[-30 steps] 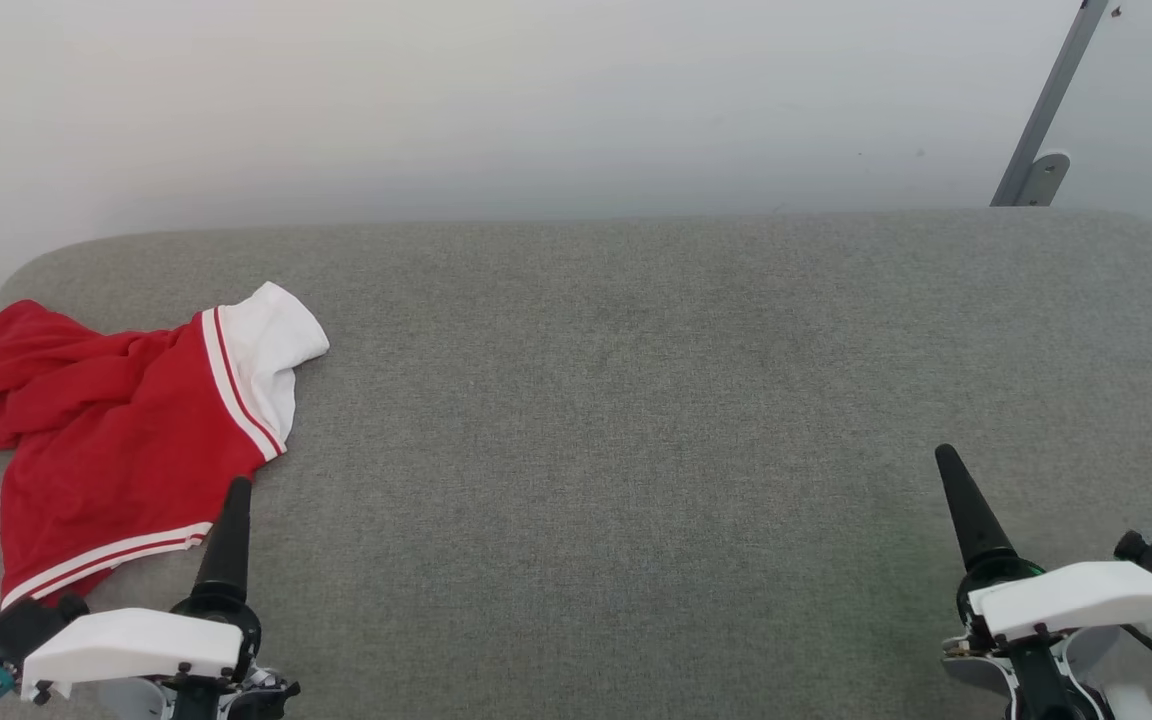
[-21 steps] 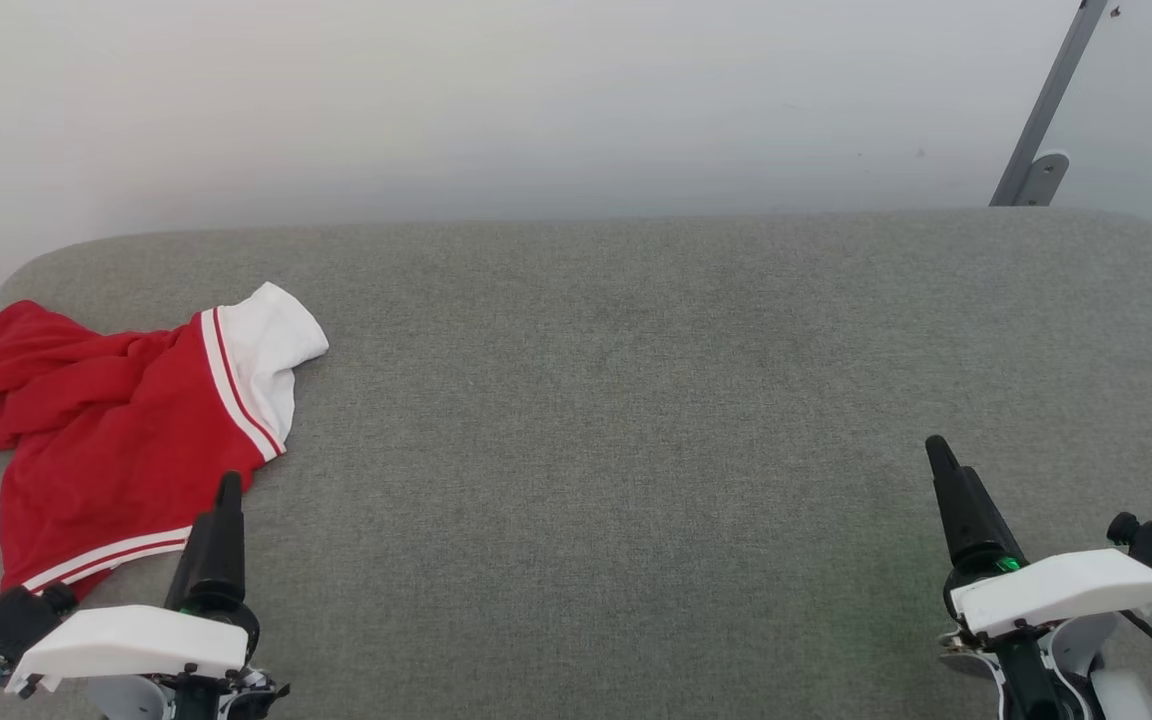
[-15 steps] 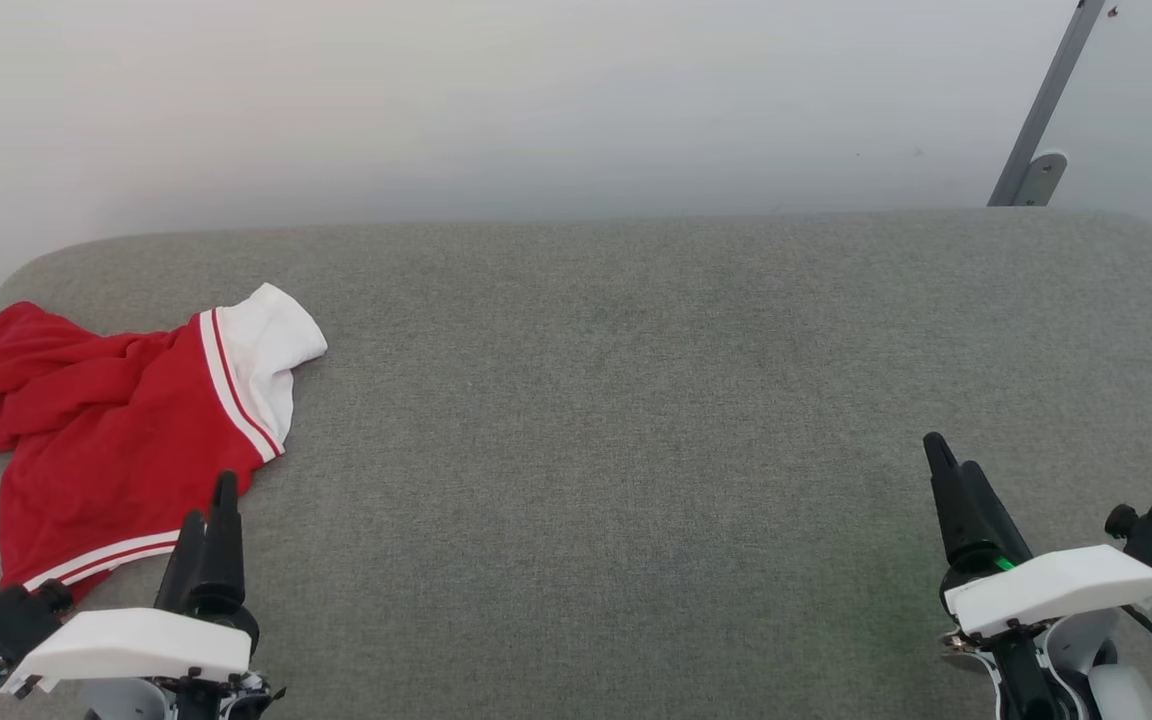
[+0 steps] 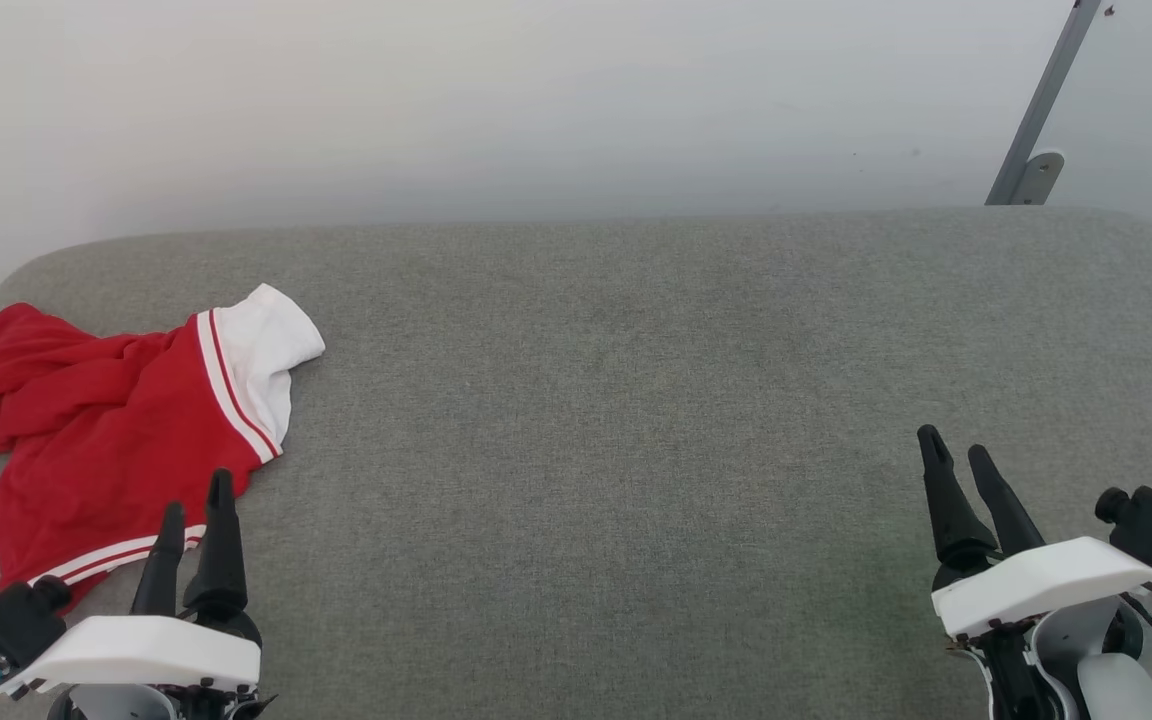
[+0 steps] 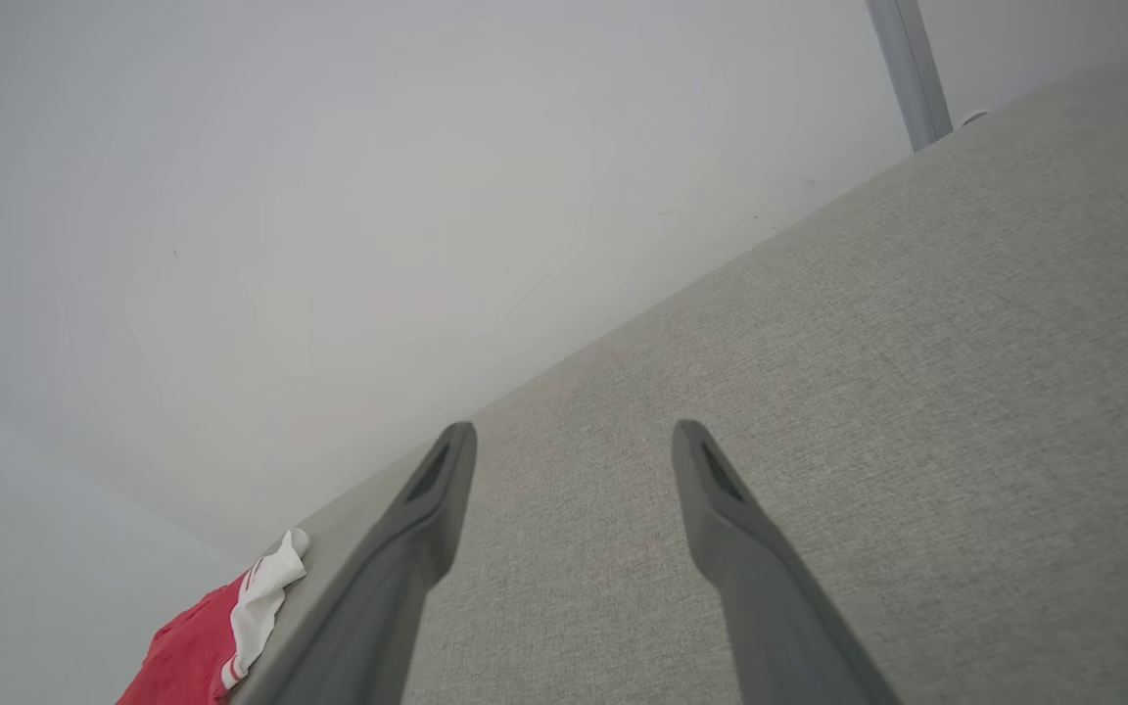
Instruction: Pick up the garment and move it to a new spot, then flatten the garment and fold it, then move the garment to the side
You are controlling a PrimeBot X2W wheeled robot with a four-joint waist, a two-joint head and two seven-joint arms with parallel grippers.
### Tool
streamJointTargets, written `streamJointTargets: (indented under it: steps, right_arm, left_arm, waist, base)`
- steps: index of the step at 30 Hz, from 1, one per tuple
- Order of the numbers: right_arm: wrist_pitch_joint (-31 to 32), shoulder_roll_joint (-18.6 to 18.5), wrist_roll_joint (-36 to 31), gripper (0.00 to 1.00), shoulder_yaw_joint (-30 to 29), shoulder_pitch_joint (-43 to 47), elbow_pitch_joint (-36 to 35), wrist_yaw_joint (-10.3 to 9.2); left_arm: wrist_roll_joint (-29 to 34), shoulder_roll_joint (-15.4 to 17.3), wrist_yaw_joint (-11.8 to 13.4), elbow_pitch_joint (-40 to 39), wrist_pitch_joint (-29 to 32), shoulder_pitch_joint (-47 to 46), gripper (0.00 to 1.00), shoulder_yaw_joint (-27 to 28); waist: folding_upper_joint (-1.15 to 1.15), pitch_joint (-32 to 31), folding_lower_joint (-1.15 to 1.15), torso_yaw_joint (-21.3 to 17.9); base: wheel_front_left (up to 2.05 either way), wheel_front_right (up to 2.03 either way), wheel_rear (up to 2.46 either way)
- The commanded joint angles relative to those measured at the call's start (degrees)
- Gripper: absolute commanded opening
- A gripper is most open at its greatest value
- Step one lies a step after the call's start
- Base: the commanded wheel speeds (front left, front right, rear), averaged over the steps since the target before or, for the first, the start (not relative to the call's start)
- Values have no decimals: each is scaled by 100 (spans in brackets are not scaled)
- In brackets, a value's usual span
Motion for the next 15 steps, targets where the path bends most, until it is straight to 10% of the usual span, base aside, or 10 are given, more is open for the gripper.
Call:
streamJointTargets:
  steps: [1, 15]
  right_arm:
    - [-61, -38, -174, 100, 14, -149, -81, 0]
    - [-211, -26, -1109, 100, 62, -170, -171, 0]
  left_arm:
    - [162, 35, -49, -91, -62, 8, 100, 24]
    - [1192, 12, -190, -237, -304, 123, 100, 74]
  waist:
    - [0, 0, 0, 1]
    - [0, 7, 0, -24]
  base:
    - [0, 0, 0]
    - [0, 0, 0]
